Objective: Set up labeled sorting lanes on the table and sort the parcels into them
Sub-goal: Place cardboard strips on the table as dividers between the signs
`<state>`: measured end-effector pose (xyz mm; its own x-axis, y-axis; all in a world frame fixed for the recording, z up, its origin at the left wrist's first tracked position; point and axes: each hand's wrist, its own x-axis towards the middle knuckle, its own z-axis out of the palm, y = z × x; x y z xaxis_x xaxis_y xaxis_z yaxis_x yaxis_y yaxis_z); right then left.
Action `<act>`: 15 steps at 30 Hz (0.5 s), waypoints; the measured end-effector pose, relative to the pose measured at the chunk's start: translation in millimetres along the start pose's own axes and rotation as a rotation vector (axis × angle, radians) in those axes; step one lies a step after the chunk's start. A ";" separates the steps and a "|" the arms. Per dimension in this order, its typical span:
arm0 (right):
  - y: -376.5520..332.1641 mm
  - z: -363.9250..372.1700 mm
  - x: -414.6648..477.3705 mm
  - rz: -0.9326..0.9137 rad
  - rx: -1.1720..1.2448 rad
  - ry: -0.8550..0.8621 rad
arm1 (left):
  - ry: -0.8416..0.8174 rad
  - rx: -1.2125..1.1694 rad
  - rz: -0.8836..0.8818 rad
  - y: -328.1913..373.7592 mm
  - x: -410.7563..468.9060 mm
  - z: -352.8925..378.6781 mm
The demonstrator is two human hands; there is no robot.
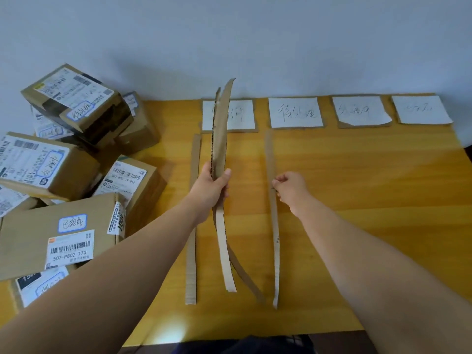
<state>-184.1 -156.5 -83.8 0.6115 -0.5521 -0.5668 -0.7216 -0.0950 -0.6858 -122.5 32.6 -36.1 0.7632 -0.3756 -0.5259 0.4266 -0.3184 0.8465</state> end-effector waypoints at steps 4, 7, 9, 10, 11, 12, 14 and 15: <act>1.0 9.8 10.0 0.012 -0.022 0.005 | -0.011 0.021 -0.023 -4.1 7.5 2.3; -3.2 13.5 16.7 0.015 -0.043 0.019 | -0.034 0.017 -0.027 -4.6 11.6 2.5; -7.0 13.2 19.4 0.010 -0.074 0.037 | -0.038 0.009 -0.040 -4.3 14.3 2.5; -8.3 12.5 21.1 0.005 -0.086 0.046 | -0.042 0.003 -0.047 -3.6 15.4 2.5; -9.5 11.7 22.6 0.008 -0.091 0.056 | -0.049 -0.006 -0.053 -2.4 16.0 2.4; -10.1 10.9 24.3 0.013 -0.094 0.062 | -0.056 -0.018 -0.059 -1.1 16.7 1.9; -10.6 10.2 26.6 0.025 -0.093 0.059 | -0.063 -0.044 -0.076 1.8 18.0 0.4; -10.8 10.4 27.2 0.029 -0.091 0.054 | -0.063 -0.056 -0.086 3.1 18.7 -0.7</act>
<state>-156.4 -161.9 -96.6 0.5731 -0.5994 -0.5588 -0.7668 -0.1516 -0.6237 -106.6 25.2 -43.3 0.6914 -0.4029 -0.5997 0.5173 -0.3033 0.8002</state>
